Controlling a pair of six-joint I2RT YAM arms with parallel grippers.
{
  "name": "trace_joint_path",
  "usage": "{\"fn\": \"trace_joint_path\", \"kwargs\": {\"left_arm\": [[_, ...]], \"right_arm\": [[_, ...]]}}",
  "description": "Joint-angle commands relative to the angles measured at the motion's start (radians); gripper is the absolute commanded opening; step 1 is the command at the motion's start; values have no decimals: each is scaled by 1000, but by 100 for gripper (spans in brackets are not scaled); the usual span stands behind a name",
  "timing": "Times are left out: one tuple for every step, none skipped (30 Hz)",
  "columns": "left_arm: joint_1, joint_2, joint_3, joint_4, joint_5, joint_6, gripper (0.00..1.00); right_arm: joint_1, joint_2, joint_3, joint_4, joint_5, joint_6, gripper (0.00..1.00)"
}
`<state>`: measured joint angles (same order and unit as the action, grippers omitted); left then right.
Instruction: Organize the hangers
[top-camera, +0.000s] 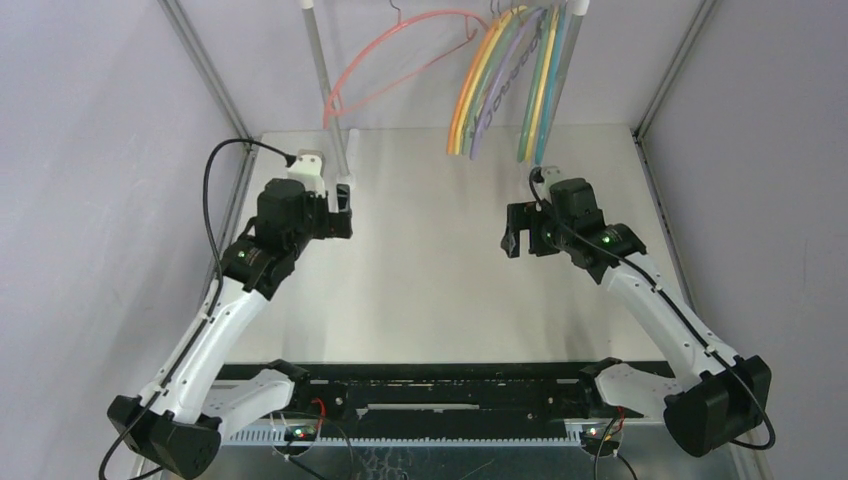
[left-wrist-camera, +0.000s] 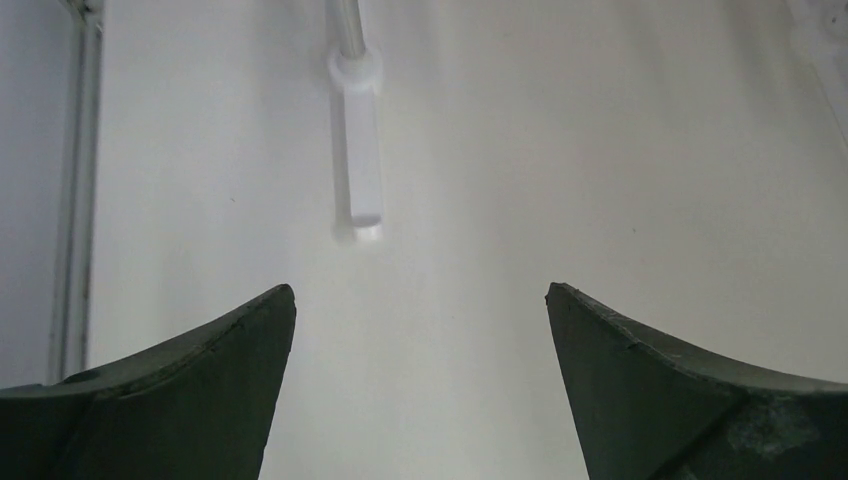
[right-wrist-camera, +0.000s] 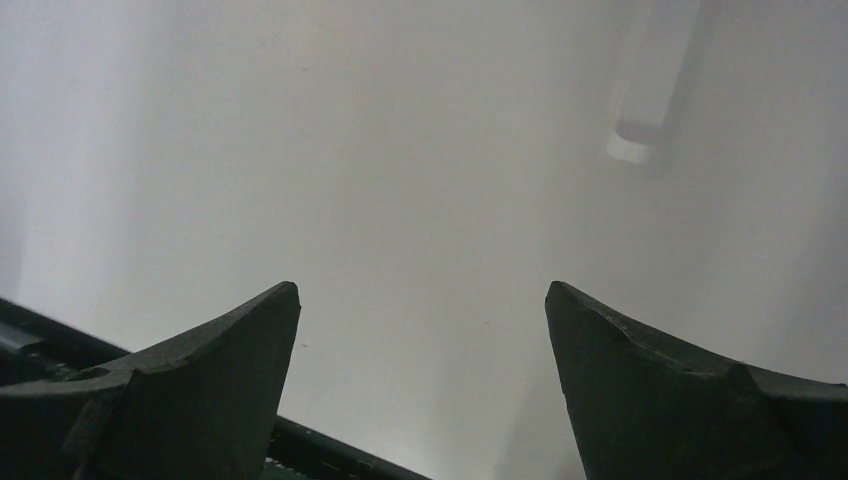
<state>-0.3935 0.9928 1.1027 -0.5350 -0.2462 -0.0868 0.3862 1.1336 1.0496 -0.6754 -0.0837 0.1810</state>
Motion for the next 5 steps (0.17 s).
{"fn": "trace_joint_path", "kwargs": {"left_arm": [[7,-35,-57,59,48,-93,99],[8,-36,-69,60,50,-94,99],[8,-38,-81,60,49,-93,99],[7,-38,-92,61,44,-93,99],[7,-40,-101,60,41,-94,100]], "right_arm": [[10,-68,-38,76,100,-56,100],[11,-75,-50,84,105,-54,100],[11,-78,-61,90,104,-50,100],[11,-78,-65,89,104,-45,100],[10,-78,-68,90,105,-39,100]]}}
